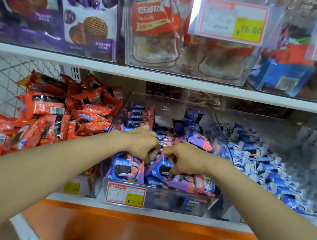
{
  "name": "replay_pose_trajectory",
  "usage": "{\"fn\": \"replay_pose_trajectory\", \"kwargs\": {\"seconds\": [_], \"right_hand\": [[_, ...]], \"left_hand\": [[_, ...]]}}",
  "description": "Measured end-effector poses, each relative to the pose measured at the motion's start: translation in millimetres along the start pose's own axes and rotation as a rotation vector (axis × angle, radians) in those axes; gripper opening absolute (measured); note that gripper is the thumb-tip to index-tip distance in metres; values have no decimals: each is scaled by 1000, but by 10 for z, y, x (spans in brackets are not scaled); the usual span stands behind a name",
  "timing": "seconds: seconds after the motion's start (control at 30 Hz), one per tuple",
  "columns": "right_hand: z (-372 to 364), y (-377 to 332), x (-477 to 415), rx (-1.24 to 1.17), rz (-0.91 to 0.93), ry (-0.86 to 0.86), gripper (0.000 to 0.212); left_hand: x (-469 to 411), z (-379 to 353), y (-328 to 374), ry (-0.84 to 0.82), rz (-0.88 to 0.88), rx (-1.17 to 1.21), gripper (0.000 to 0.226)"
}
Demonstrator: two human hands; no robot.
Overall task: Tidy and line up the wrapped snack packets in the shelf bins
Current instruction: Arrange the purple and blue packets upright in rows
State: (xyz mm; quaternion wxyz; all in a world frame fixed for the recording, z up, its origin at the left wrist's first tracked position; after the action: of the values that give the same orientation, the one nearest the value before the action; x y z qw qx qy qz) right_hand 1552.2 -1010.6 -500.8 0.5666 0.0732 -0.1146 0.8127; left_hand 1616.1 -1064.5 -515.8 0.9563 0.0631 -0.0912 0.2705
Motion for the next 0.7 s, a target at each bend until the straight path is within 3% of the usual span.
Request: {"fn": "replay_pose_trajectory", "kwargs": {"seconds": [0.17, 0.43, 0.57, 0.7], "right_hand": [[-50, 113, -80, -132, -86, 11, 40], [-44, 47, -66, 136, -65, 82, 39], [-35, 38, -54, 156, -77, 103, 41], [-41, 61, -12, -31, -69, 20, 40]], "left_hand": [[18, 52, -43, 31, 4, 54, 30], [439, 387, -15, 301, 19, 397, 12], [579, 209, 215, 118, 0, 345, 22], [597, -91, 250, -104, 49, 270, 29]]}}
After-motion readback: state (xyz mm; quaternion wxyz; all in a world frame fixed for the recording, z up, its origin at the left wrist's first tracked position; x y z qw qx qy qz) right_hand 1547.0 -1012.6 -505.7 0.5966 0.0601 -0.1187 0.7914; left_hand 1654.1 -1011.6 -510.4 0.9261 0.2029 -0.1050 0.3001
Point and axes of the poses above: each hand's wrist, its own x-axis away from the middle knuckle, its own z-axis out of the back of the hand, y = z × x, the point moved 7 cm from there along -x, towards the middle knuckle, and after that the axes turned 11 degrees about x, right-handed, at the moved point
